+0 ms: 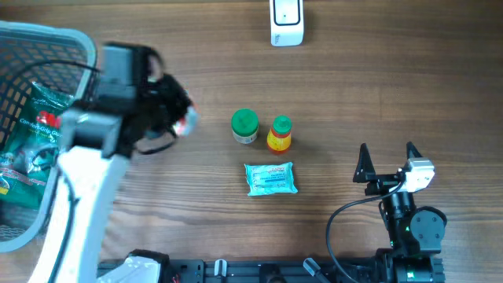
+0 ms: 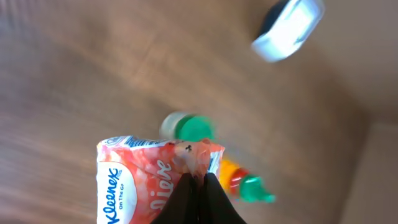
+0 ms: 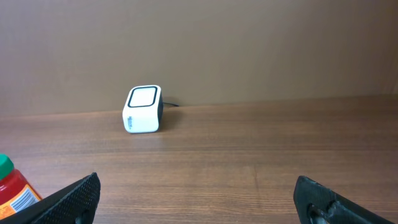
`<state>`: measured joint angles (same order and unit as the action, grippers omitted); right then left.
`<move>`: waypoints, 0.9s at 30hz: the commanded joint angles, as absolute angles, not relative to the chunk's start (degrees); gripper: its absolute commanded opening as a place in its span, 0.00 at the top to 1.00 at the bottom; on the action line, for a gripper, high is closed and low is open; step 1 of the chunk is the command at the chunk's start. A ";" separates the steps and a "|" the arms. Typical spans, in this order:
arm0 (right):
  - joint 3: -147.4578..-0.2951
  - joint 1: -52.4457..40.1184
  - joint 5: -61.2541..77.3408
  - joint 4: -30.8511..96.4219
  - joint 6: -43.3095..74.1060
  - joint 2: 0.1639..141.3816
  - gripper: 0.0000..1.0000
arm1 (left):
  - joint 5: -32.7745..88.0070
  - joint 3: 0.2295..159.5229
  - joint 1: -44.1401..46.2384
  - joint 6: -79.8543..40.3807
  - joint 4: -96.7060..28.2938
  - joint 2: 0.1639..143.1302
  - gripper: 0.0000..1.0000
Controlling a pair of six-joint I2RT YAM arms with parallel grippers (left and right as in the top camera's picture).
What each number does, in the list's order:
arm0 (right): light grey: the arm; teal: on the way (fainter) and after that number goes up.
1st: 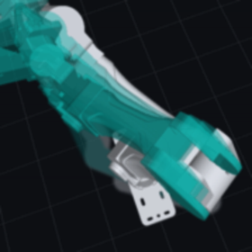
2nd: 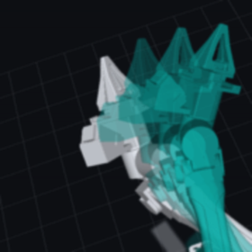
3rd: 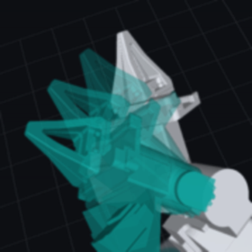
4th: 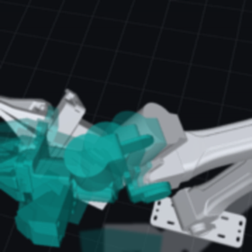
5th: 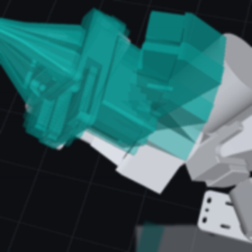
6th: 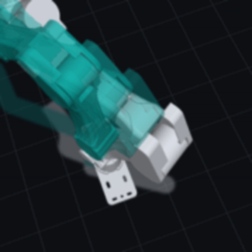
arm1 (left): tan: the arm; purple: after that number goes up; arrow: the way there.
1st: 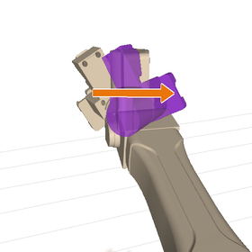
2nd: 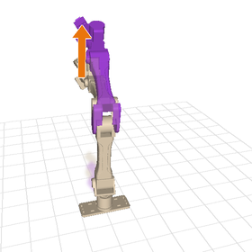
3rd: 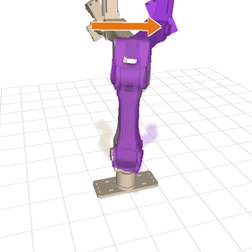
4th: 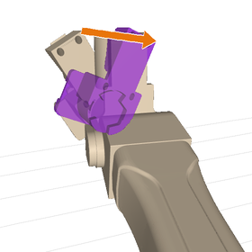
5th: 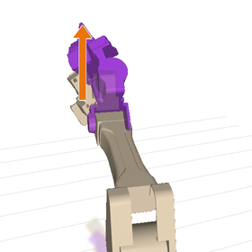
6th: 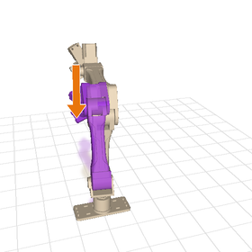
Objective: Scan the item barcode
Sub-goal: 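Carry the Kleenex pack out and place it beside the wipes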
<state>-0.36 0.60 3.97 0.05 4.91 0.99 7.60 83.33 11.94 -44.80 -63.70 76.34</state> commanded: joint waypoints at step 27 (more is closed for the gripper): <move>-0.30 0.73 3.44 -0.05 4.62 0.58 0.00 | -2.85 42.44 34.15 -79.79 -24.43 83.61 0.15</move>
